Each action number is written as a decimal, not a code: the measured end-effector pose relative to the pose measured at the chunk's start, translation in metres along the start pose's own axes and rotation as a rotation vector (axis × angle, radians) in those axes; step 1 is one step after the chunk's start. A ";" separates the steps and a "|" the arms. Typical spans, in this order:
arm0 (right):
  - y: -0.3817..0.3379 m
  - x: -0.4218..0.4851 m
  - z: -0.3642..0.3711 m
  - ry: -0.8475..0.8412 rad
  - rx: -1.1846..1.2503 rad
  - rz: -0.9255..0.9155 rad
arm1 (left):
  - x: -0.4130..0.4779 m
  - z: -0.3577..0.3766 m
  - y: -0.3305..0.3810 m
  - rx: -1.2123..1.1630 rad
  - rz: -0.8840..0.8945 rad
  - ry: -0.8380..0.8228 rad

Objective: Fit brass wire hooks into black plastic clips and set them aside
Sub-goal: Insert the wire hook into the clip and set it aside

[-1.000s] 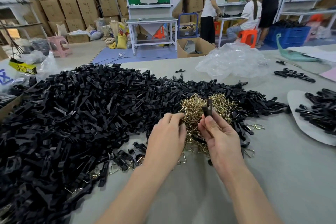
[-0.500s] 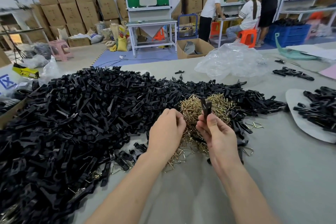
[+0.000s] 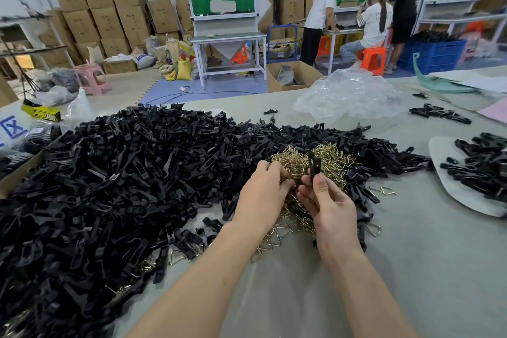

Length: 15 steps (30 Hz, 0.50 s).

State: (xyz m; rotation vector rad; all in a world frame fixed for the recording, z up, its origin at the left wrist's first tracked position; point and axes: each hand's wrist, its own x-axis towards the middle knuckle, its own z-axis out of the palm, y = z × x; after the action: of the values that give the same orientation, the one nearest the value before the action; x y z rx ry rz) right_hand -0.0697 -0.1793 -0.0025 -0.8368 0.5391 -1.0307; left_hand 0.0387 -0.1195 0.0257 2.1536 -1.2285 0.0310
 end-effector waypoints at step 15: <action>0.007 -0.015 0.015 -0.294 -0.064 0.258 | -0.058 -0.036 -0.046 -0.289 -0.145 0.120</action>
State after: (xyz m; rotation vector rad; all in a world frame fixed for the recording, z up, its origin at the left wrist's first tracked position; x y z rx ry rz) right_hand -0.0611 -0.1586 0.0005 -0.9298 0.4178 -0.6437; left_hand 0.0521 -0.0393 0.0109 1.9525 -0.9440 -0.0742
